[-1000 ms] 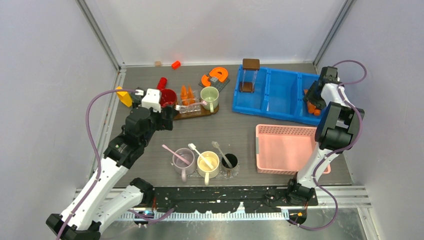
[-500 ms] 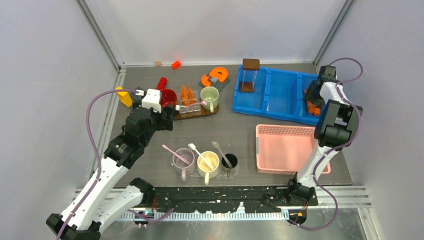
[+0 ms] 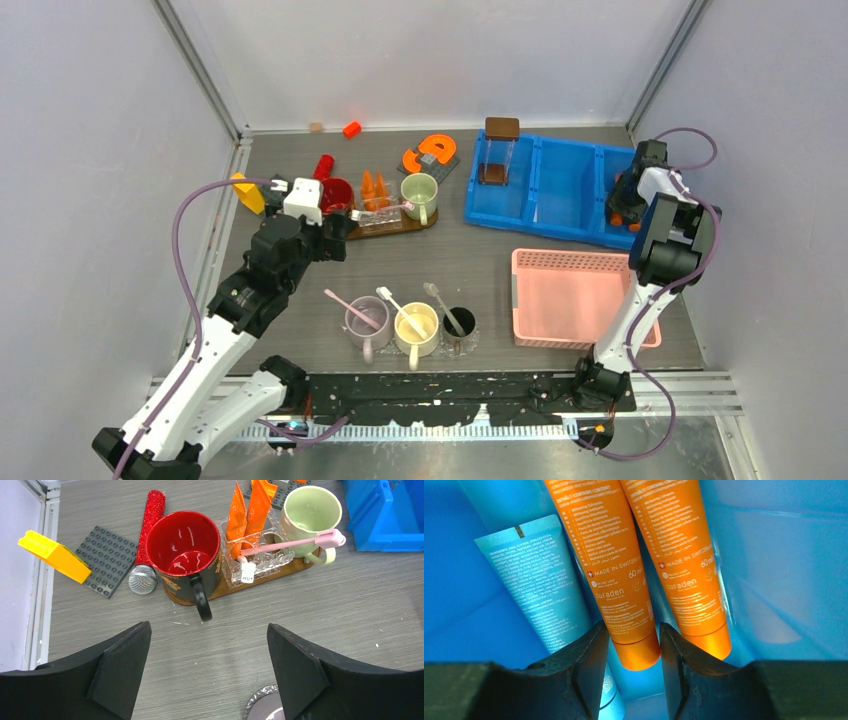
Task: Prepare toiletry sets of a toothbrush and toothpaste on the tray
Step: Pick up the toothpaste from the storage box.
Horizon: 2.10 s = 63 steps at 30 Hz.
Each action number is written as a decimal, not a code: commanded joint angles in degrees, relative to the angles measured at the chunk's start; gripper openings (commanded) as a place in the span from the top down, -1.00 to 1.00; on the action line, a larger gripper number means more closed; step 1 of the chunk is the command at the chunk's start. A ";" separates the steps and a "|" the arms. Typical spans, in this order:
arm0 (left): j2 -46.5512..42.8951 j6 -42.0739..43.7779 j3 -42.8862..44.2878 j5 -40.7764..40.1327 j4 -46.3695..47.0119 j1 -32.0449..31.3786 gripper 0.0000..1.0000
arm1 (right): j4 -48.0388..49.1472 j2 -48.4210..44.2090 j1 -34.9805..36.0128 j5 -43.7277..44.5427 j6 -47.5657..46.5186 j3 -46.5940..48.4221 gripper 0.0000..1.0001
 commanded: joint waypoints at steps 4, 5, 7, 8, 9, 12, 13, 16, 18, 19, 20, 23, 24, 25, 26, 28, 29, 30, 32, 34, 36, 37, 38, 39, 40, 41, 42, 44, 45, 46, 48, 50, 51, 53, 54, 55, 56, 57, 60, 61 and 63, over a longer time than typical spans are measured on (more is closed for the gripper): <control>-0.93 1.10 -0.23 0.57 3.10 0.10 -0.77 | -0.13 0.49 0.28 -3.54 0.06 0.91 0.27; -0.94 1.10 -0.28 0.61 3.10 0.10 -0.77 | -0.12 0.08 0.28 -3.55 0.06 0.79 0.34; -1.01 1.03 -0.31 0.65 3.12 0.10 -0.77 | 0.05 -1.49 0.28 -3.17 0.09 0.50 0.44; -1.01 1.01 -0.33 0.73 3.17 0.10 -0.77 | 0.15 -2.86 0.28 -3.04 0.12 0.27 0.48; -1.08 0.96 -0.32 0.82 3.19 0.10 -0.77 | 0.28 -3.57 0.28 -2.69 0.09 0.21 0.55; -1.35 0.91 -0.32 1.08 3.19 0.10 -0.76 | 0.68 -7.62 0.39 -2.15 0.03 -0.48 0.66; -1.44 0.84 -0.32 1.09 3.19 0.10 -0.76 | 1.10 -8.42 0.42 -1.81 0.05 -0.70 0.73; -1.72 0.75 -0.32 1.31 3.19 0.10 -0.76 | 1.95 -12.57 0.68 -1.13 0.42 -1.80 0.88; -1.96 0.66 -0.32 1.51 3.23 0.10 -0.76 | 2.45 -14.94 1.07 -0.67 0.68 -2.49 0.95; -2.04 0.66 -0.32 1.61 3.27 0.10 -0.76 | 2.68 -15.63 1.20 -0.51 0.92 -2.96 0.97; -2.16 0.66 -0.32 1.70 3.28 0.10 -0.75 | 2.82 -17.03 1.46 -0.13 1.11 -3.21 0.98; -2.40 0.57 -0.32 1.84 3.34 0.10 -0.75 | 3.94 -19.95 1.94 0.28 3.29 -4.89 0.99; -2.53 0.57 -0.32 1.88 3.36 0.10 -0.75 | 4.97 -21.61 2.30 0.29 3.88 -5.36 0.99; -2.60 0.57 -0.36 1.94 3.36 0.10 -0.75 | 5.50 -23.47 2.39 0.32 5.06 -6.49 0.99; -2.73 0.50 -0.40 1.96 3.36 0.10 -0.75 | 6.32 -24.38 2.79 0.39 5.60 -7.09 0.99; -2.95 0.44 -0.40 2.26 3.45 0.10 -0.75 | 7.63 -27.37 3.54 0.50 6.84 -8.77 0.99; -3.06 0.35 -0.40 2.38 3.45 0.10 -0.75 | 8.06 -29.48 3.84 0.47 7.50 -9.76 0.99; -3.26 0.24 -0.40 2.61 3.45 0.10 -0.75 | 8.77 -30.59 4.42 0.38 7.74 -10.30 0.99; -3.72 -0.06 -0.32 3.20 3.54 0.10 -0.75 | 9.48 -33.84 5.70 0.48 8.09 -11.81 0.99; -3.96 -0.45 -0.20 4.18 3.63 0.10 -0.75 | 10.11 -36.97 7.33 0.53 8.38 -13.93 0.99; -4.17 -1.01 0.01 5.48 3.72 0.10 -0.75 | 11.07 -40.27 9.46 0.56 8.41 -15.09 0.99; -4.31 -1.32 0.15 6.14 3.76 0.10 -0.75 | 11.37 -42.37 10.99 0.66 8.41 -16.39 0.99; -4.36 -1.62 0.27 6.72 3.80 0.10 -0.75 | 11.94 -43.46 11.75 0.68 8.42 -17.79 0.99; -4.25 -2.08 0.55 7.32 3.87 0.10 -0.76 | 12.38 -45.50 13.23 0.56 8.46 -18.58 0.99; -4.23 -2.48 0.94 7.97 3.89 0.10 -0.77 | 13.29 -46.60 13.92 0.46 8.54 -20.01 0.99; -4.08 -2.96 1.40 8.73 3.81 0.10 -0.77 | 13.75 -48.59 15.27 -0.04 8.65 -20.79 0.99; -3.92 -3.48 1.95 9.45 3.74 0.10 -0.77 | 14.94 -49.73 15.86 -0.46 8.89 -22.21 0.99; -3.42 -4.61 3.17 11.11 3.43 0.10 -0.79 | 16.24 -53.42 17.73 -1.74 9.08 -23.89 0.99; -3.10 -5.19 3.88 11.99 3.31 0.10 -0.79 | 16.98 -54.21 18.88 -2.48 9.10 -24.36 0.99; -2.61 -5.82 4.64 12.73 3.03 0.10 -0.80 | 17.36 -55.73 20.13 -2.91 9.00 -25.17 0.99; -1.16 -7.42 6.28 14.32 2.41 0.10 -0.81 | 18.63 -57.84 22.94 -4.00 8.76 -26.40 0.99; -0.02 -9.12 7.69 16.17 2.07 0.10 -0.83 | 20.55 -59.87 26.13 -4.71 8.73 -27.96 0.99; 0.50 -9.89 8.29 17.54 2.17 0.10 -0.85 | 21.88 -60.51 26.92 -6.65 8.74 -28.59 0.99; 1.61 -11.75 9.52 19.11 2.21 0.10 -0.87 | 24.10 -62.81 28.90 -8.40 8.86 -31.05 0.99; 2.04 -12.80 10.12 21.22 2.34 0.10 -0.87 | 24.74 -63.26 30.16 -10.03 8.77 -31.63 0.99; 2.46 -13.91 10.71 22.36 2.50 0.10 -0.87 | 25.99 -64.27 30.78 -10.78 8.48 -32.76 0.99; 2.93 -15.11 11.20 23.45 2.67 0.10 -0.88 | 26.52 -64.73 32.19 -11.99 8.23 -33.27 0.99; 3.39 -16.34 11.92 24.48 2.93 0.10 -0.88 | 27.62 -65.72 32.98 -12.46 7.62 -34.36 0.99; 5.44 -20.39 14.08 27.62 3.19 0.10 -0.88 | 29.79 -67.39 37.01 -13.83 6.16 -36.20 0.99; 6.19 -21.65 14.82 28.52 3.19 0.10 -0.88 | 30.13 -68.03 38.71 -13.95 5.44 -36.89 0.99; 7.73 -24.78 16.19 29.85 3.07 0.10 -0.88 | 30.84 -68.65 41.54 -13.76 4.31 -37.56 0.99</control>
